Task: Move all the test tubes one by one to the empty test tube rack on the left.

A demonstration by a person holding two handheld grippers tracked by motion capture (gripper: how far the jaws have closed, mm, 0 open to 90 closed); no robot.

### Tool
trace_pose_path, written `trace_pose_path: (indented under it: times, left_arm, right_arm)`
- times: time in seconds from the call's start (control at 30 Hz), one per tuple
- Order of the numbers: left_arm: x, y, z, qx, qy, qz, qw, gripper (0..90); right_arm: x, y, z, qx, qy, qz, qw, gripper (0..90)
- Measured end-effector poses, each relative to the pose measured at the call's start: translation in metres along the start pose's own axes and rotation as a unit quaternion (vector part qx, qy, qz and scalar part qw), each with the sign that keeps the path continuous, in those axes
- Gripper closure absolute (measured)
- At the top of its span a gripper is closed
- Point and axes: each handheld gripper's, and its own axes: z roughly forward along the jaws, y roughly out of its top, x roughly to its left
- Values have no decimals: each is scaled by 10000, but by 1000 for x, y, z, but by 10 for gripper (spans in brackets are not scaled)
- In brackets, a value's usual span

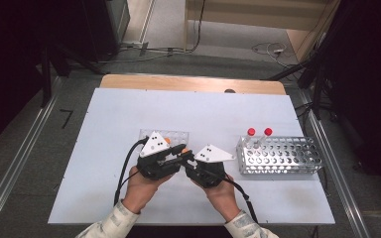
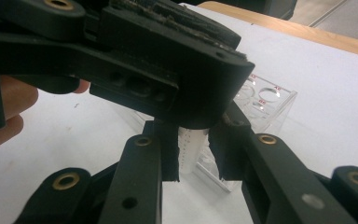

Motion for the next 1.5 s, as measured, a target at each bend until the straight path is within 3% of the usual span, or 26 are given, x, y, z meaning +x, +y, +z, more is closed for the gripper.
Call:
trace_pose_path:
  times: [0.2,0.37,0.5,1.07,1.27,1.5]
  left_arm:
    - [2,0,-2,-27,-17,-49,10000,694]
    - [8,4,-9,-134,-36,-175,9998,695]
    - [14,9,-19,-237,-30,-298,9993,695]
    - [42,18,-53,-704,384,-650,9947,695]
    - [49,12,-50,-910,649,-804,9905,695]
    - [57,1,-39,-899,743,-916,9889,694]
  right_arm:
    - [0,0,0,4,32,-2,10000,701]
    - [0,1,-3,42,241,56,9997,488]
    - [-1,0,-9,63,332,14,9994,414]
    - [-22,-15,-37,62,126,85,9999,398]
    - [-27,-18,-40,75,38,138,9999,398]
    - [-27,-19,-38,82,14,136,9999,398]
